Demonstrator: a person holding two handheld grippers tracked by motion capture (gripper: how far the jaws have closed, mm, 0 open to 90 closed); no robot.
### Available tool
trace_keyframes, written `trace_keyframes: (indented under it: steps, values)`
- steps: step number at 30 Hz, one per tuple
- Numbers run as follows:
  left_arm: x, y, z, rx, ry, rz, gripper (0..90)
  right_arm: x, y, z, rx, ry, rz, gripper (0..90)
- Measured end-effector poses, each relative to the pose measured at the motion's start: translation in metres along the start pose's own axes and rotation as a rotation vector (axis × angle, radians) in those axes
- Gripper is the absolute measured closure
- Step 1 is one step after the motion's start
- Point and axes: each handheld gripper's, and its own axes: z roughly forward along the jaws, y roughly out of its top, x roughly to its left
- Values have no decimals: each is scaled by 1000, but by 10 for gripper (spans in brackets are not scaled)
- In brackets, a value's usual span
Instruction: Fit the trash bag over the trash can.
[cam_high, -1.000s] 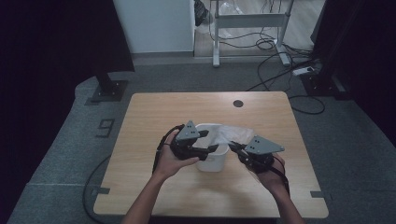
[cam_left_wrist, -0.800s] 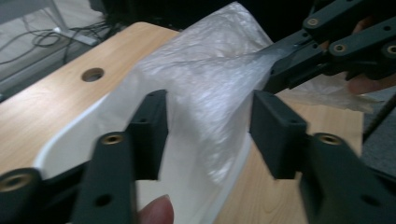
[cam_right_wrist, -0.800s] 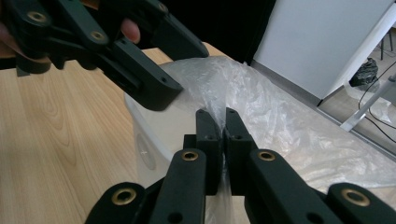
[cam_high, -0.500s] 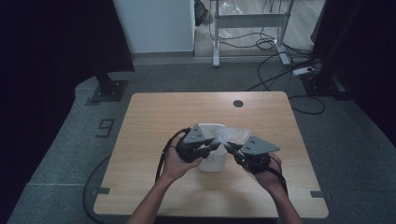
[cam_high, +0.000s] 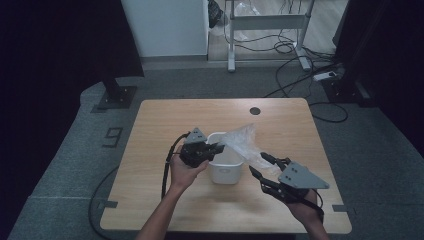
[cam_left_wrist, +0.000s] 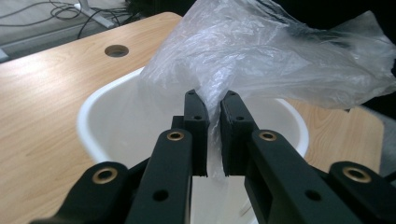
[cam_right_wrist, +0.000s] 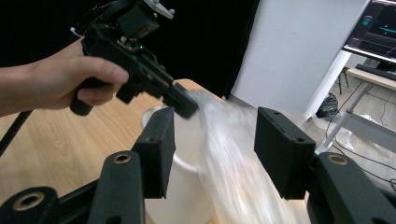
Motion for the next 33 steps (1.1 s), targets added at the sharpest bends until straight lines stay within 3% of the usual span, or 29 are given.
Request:
trace_keyframes:
  steps: [4, 8, 14, 18, 22, 25, 29, 32, 33]
  values:
    - [7, -4, -8, -18, -3, -30, 825, -3, -13, -13, 0, -25, 26, 449]
    - [9, -6, -13, -38, 8, -30, 827, -9, -29, -17, 22, -54, 51, 429]
    - [11, -6, -16, -45, 3, -36, 826, -20, -43, -11, 43, -80, 101, 416]
    - [10, -7, -16, -45, 1, -35, 824, -25, -45, -5, 41, -72, 129, 438]
    - [5, -9, -16, -49, -1, -4, 819, -26, -37, 4, 29, -17, 121, 688]
    - [1, -9, -17, -50, -8, 15, 798, -25, -29, 7, 29, -26, 99, 820]
    - [-2, -10, -20, -57, -21, 34, 730, -26, -19, 9, 19, -30, 79, 888]
    - [-3, -11, -22, -63, -11, 51, 550, -26, -16, 10, 23, -34, 62, 890]
    - [-5, -11, -25, -63, -28, 63, 502, -26, -13, 11, 30, -36, 42, 891]
